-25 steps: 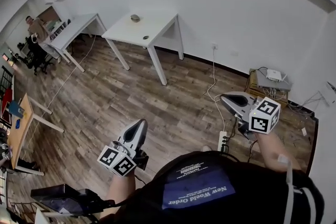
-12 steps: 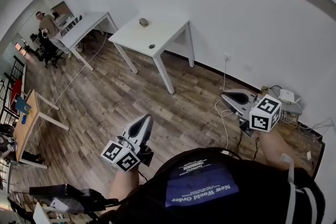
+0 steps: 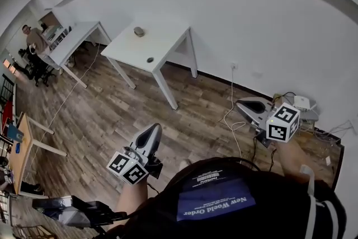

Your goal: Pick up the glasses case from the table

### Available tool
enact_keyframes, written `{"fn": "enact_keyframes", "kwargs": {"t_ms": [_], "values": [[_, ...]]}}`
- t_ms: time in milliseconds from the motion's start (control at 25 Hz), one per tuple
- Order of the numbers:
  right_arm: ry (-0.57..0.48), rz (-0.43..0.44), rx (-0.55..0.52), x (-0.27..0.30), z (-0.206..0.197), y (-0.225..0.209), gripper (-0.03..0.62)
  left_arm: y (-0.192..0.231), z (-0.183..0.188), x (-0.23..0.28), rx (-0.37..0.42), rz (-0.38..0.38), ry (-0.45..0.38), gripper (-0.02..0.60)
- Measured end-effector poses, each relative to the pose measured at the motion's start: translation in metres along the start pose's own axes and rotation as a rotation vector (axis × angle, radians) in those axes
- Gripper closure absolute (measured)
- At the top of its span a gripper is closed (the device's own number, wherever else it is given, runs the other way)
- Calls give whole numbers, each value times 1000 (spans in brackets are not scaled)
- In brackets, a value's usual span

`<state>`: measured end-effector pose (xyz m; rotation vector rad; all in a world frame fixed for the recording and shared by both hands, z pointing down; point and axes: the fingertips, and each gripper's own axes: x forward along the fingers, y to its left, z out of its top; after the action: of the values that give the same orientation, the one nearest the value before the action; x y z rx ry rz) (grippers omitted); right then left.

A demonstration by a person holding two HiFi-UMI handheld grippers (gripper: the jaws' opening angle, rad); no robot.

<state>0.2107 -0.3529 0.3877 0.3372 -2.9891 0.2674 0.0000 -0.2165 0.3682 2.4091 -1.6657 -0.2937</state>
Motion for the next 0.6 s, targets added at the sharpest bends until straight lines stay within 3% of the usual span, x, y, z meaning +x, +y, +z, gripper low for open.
{"fn": "enact_keyframes", "kwargs": {"t_ms": [320,600], "values": [[-32,-122,-18,101,37,-10,594,125,44,13,-1,-105,-5,584],[-12,-149,-25,224,53,-2,594,253,76,-10,-6,-113,3,584]]}}
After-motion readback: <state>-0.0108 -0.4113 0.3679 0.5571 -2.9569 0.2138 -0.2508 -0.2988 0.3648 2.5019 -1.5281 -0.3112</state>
